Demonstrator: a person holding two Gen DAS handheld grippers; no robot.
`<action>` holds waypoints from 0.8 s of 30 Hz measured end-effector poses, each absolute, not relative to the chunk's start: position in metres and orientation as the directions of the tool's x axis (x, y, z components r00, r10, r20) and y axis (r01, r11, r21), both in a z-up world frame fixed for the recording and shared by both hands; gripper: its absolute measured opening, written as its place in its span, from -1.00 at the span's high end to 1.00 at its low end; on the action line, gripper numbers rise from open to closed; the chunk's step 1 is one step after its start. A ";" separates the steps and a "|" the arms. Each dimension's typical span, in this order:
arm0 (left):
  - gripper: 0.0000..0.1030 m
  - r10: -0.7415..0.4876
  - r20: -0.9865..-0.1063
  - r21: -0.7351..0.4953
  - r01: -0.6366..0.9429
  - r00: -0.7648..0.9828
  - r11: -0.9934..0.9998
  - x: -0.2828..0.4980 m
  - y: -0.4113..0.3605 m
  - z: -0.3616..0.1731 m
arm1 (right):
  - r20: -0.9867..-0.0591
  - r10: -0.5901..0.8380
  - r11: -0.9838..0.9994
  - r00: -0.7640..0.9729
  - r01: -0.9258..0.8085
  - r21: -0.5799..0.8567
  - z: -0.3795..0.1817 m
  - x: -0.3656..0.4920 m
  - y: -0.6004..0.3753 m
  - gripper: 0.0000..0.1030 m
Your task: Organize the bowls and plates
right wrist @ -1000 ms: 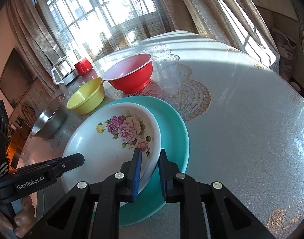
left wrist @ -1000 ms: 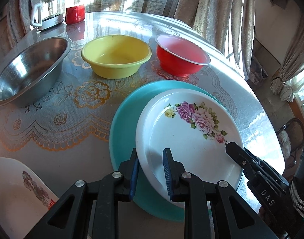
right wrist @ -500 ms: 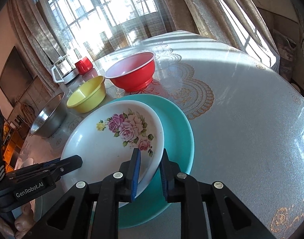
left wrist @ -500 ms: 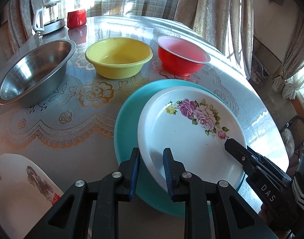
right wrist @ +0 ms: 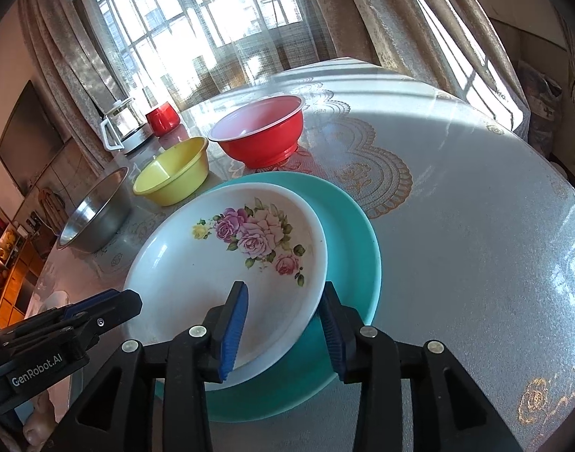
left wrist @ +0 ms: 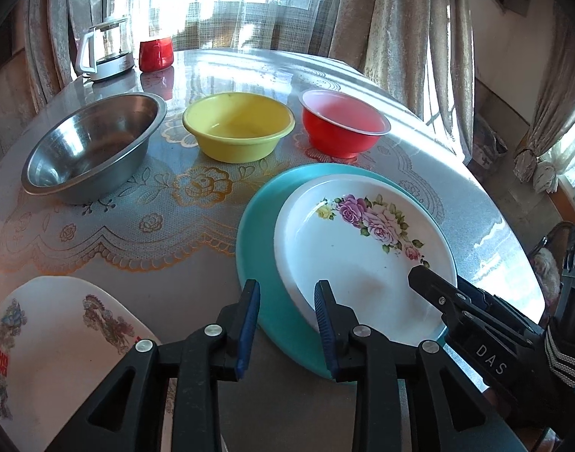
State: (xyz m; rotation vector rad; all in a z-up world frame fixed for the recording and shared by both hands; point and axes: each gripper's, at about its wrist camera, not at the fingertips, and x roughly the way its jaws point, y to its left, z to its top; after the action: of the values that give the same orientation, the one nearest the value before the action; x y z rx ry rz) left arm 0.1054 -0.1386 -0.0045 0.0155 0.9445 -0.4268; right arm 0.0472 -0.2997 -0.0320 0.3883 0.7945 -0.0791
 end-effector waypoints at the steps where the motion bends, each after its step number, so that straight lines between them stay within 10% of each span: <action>1: 0.34 -0.347 -0.783 -0.168 0.362 0.516 0.917 0.102 -0.137 -0.003 | -0.709 0.074 0.925 0.701 0.218 0.311 -0.032 0.046 -0.300 0.21; 24: 0.20 -0.393 -0.707 -0.229 0.336 0.588 0.914 0.065 -0.068 0.023 | -0.628 0.167 0.919 0.760 0.112 0.379 0.002 0.028 -0.268 -0.12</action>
State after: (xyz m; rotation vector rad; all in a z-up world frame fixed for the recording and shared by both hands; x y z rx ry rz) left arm 0.0649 -0.0676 0.0226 -0.0735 0.8408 -0.4253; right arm 0.0281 -0.2677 0.0016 0.4139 0.7125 0.0310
